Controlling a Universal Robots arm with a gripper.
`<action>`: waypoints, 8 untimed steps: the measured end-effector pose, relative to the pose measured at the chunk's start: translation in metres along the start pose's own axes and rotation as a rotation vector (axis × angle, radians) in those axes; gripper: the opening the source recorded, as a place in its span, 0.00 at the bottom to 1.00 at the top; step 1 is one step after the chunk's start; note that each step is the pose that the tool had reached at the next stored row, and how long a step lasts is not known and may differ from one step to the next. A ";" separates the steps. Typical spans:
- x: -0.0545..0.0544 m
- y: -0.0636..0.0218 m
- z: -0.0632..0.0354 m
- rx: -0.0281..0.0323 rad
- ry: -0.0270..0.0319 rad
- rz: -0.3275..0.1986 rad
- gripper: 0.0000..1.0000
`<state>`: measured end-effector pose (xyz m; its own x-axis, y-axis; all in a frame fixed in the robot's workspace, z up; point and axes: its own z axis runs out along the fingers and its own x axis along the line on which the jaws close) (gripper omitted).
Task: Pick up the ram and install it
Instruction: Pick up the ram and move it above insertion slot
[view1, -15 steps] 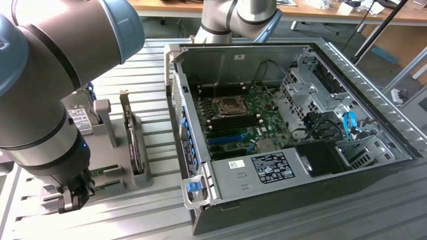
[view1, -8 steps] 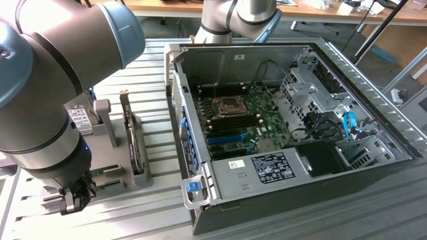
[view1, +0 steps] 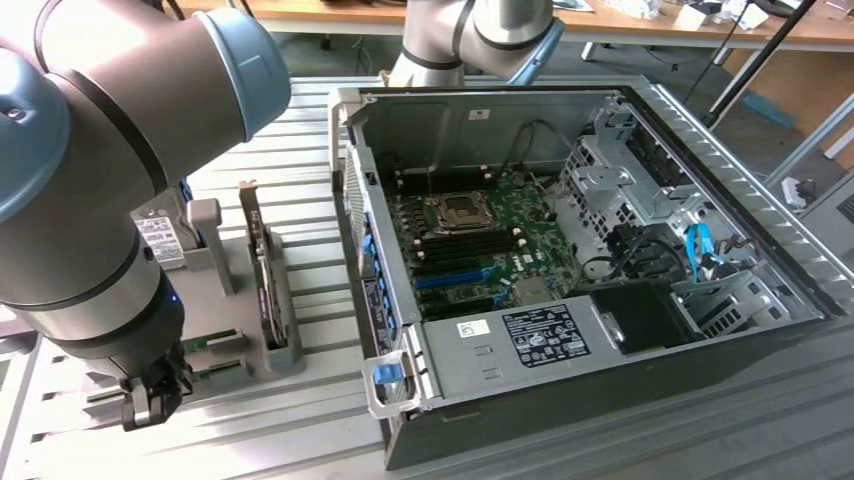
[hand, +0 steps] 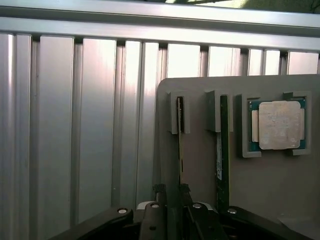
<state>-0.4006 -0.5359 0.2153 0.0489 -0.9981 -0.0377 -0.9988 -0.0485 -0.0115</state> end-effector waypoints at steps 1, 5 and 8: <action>0.000 0.0000 -0.0001 0.0001 -0.0001 0.000 0.24; 0.000 -0.0001 -0.0025 0.0006 -0.0005 0.000 0.24; 0.000 -0.0001 -0.0042 0.0005 -0.0004 0.000 0.24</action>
<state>-0.4005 -0.5358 0.2195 0.0488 -0.9981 -0.0381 -0.9988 -0.0484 -0.0120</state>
